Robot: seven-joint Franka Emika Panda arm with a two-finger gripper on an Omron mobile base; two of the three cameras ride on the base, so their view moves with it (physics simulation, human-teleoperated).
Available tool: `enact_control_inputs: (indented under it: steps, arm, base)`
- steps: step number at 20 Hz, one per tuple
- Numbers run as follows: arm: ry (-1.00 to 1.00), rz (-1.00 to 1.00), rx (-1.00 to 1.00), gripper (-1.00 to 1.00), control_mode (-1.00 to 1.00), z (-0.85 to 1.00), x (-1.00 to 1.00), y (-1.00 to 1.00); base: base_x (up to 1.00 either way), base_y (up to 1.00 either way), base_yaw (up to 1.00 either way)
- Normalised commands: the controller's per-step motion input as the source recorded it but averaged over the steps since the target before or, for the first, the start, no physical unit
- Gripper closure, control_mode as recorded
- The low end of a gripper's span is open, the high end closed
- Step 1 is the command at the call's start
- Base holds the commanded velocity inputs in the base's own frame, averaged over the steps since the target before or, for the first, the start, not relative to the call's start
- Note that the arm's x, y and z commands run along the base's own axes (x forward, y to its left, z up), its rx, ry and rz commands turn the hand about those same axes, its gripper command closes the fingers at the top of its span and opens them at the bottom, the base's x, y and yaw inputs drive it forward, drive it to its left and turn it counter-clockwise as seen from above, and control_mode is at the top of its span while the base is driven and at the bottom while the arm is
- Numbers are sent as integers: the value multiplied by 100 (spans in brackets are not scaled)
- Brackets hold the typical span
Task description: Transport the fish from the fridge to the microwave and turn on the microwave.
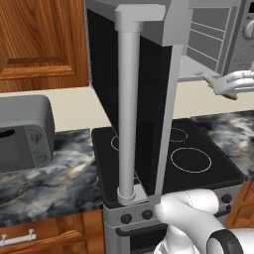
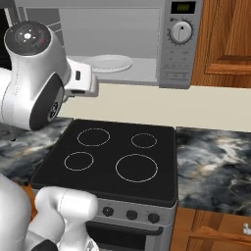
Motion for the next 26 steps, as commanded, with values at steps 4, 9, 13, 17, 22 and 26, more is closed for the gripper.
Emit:
enact_control_inputs:
  steps: [4, 9, 13, 17, 22, 26]
  arm:
    - [-18, 0, 18, 100, -100, 15, 50, 15]
    - [-11, 0, 16, 100, -100, 12, 56, 16]
    - [-14, 0, 9, 100, -100, 5, 62, 14]
    - [-7, 0, 2, 100, -100, 0, 67, 7]
    - [-1, 0, 0, 100, -100, 0, 69, 2]
    - [2, 0, 0, 100, -100, 3, 61, 0]
  base:
    - [0, 0, 0]
    - [0, 0, 0]
    - [0, 0, 0]
    - [0, 0, 0]
    - [0, 0, 0]
    - [0, 0, 0]
